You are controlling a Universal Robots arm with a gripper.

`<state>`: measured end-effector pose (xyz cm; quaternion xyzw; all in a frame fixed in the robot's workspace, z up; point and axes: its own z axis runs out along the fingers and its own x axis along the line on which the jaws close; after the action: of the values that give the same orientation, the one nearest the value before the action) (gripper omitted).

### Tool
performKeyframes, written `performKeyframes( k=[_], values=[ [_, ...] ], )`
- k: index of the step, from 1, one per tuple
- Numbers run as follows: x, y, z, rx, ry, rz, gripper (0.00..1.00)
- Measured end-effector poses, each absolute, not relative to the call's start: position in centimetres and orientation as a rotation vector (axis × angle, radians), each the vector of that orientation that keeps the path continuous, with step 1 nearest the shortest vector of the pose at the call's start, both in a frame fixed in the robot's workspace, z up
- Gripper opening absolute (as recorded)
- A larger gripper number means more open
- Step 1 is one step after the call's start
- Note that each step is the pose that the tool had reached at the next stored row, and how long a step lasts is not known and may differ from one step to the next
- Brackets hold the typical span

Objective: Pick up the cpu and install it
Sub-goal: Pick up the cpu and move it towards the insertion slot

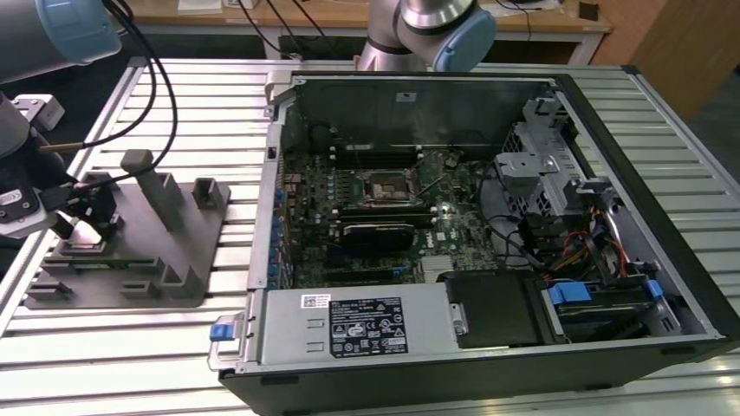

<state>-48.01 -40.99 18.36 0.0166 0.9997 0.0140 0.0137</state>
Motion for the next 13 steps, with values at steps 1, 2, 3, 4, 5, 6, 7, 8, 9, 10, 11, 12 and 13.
performKeyframes(
  k=[1,2,3,4,5,6,7,8,9,10,11,12,13],
  values=[
    [-48.01,-40.98,18.36,0.052,3.113,0.044,0.6],
    [-48.01,-40.98,18.36,0.052,3.114,0.043,0.6],
    [-48.01,-40.98,18.36,0.052,3.114,0.044,0.6],
    [-48.01,-40.97,18.36,0.052,3.113,0.044,0.6],
    [-48.01,-40.97,18.36,0.052,3.113,0.044,0.6],
    [-48.01,-40.97,18.37,0.052,3.114,0.043,0.59],
    [-48.01,-40.96,18.37,0.052,3.114,0.043,0.54],
    [-48.02,-40.96,18.37,0.052,3.114,0.043,0.54],
    [-48.01,-40.95,18.37,0.052,3.114,0.043,0.54],
    [-48.01,-40.95,18.36,0.052,3.113,0.044,0.54],
    [-48.01,-40.95,18.36,0.052,3.113,0.044,0.54],
    [-48.01,-40.94,18.36,0.052,3.113,0.044,0.54],
    [-48.01,-40.94,18.36,0.052,3.113,0.043,0.54]
  ],
)
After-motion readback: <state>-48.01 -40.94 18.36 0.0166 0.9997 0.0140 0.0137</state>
